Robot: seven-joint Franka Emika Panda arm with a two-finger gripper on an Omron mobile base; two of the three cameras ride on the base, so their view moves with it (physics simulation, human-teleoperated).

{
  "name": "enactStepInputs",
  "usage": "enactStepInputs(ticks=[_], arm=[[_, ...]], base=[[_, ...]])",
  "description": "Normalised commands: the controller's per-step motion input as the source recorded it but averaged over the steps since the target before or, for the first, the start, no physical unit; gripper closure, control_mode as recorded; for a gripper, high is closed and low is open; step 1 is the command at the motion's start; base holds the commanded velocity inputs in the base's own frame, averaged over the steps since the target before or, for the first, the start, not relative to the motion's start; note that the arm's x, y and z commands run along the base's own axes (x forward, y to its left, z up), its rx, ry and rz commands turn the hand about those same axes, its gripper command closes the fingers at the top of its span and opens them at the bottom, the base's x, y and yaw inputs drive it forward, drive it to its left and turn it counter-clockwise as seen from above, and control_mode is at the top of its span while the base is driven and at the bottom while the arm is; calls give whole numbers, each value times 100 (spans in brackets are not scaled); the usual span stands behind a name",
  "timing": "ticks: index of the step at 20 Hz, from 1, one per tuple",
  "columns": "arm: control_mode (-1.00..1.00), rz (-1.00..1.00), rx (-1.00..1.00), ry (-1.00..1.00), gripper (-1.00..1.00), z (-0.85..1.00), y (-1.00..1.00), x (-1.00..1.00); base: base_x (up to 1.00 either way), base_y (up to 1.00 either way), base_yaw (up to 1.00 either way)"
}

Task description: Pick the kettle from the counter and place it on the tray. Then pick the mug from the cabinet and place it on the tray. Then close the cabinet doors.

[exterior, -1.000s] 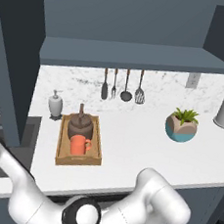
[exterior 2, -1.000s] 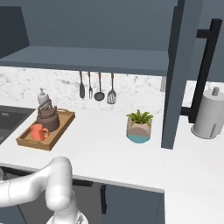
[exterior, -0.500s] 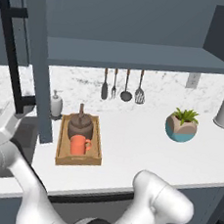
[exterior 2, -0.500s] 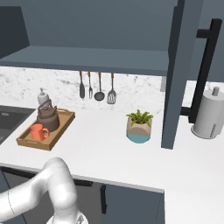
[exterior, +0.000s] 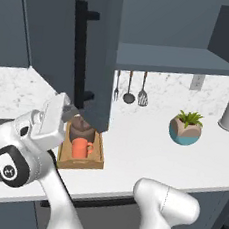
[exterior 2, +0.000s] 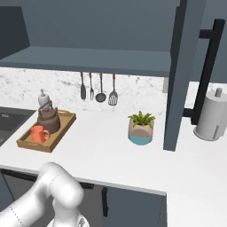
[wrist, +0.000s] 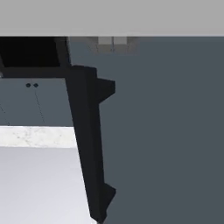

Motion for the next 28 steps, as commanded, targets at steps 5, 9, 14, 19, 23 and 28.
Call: enactStepInputs(ticks=[5, 9, 14, 19, 23, 28], arm=[[-100, 19, 3, 3, 100, 35, -80, 12], [-100, 20, 0, 19, 100, 45, -59, 35], [-100, 21, 3, 20, 100, 29, -36, 64], [-100, 18, 2, 19, 100, 41, -24, 53], [-100, 19, 3, 12, 100, 17, -7, 68], [-100, 21, 4, 1, 100, 0, 2, 84]], base=[[0, 0, 0], [0, 0, 0], [0, 0, 0], [0, 0, 0], [0, 0, 0], [0, 0, 0]])
